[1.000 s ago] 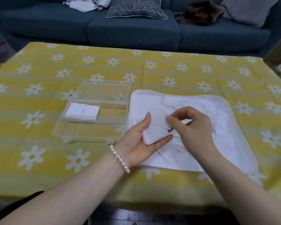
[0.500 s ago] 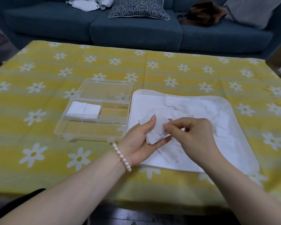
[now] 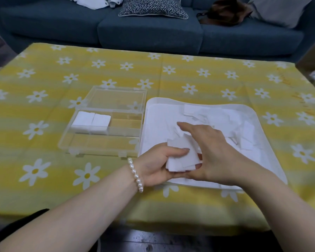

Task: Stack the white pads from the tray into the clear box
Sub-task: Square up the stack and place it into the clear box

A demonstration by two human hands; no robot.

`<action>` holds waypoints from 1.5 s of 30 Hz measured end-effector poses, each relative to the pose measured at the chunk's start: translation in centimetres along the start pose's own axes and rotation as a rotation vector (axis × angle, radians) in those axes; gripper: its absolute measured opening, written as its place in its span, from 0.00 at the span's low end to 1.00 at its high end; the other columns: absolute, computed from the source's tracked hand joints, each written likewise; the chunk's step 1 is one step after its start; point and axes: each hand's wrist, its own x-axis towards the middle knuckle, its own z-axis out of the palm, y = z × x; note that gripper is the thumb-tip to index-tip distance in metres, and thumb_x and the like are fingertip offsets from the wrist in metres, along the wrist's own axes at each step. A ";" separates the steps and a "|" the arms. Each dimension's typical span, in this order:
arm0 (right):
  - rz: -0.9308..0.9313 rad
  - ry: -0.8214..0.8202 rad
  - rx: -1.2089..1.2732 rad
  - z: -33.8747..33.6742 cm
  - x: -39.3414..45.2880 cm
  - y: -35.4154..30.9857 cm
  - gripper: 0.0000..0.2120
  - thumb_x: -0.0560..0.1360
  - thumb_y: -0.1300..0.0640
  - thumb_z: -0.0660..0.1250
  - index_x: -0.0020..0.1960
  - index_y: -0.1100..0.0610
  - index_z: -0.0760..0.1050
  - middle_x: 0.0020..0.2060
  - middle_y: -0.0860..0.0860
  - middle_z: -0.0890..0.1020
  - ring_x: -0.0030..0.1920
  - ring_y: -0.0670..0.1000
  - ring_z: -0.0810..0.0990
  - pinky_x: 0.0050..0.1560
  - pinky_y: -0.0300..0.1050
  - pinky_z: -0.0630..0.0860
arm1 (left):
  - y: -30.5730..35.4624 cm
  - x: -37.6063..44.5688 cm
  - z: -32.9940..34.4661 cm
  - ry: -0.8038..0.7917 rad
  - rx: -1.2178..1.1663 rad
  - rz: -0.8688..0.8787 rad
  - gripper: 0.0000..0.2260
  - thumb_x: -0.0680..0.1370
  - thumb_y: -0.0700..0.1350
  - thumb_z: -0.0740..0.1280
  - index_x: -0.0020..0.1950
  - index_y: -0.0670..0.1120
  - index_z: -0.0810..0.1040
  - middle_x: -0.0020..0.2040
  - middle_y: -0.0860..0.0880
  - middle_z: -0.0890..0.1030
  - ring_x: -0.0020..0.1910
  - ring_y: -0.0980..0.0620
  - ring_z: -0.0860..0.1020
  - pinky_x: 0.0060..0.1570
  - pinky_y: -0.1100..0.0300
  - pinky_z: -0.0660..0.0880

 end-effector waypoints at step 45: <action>0.152 -0.044 0.570 -0.6 0.0 -0.9 0.49 0.57 0.54 0.81 0.71 0.41 0.59 0.65 0.40 0.69 0.59 0.40 0.72 0.55 0.39 0.76 | -0.6 0.4 -0.7 -0.189 -0.276 0.017 0.27 0.57 0.40 0.83 0.55 0.41 0.82 0.59 0.39 0.79 0.56 0.41 0.80 0.45 0.48 0.80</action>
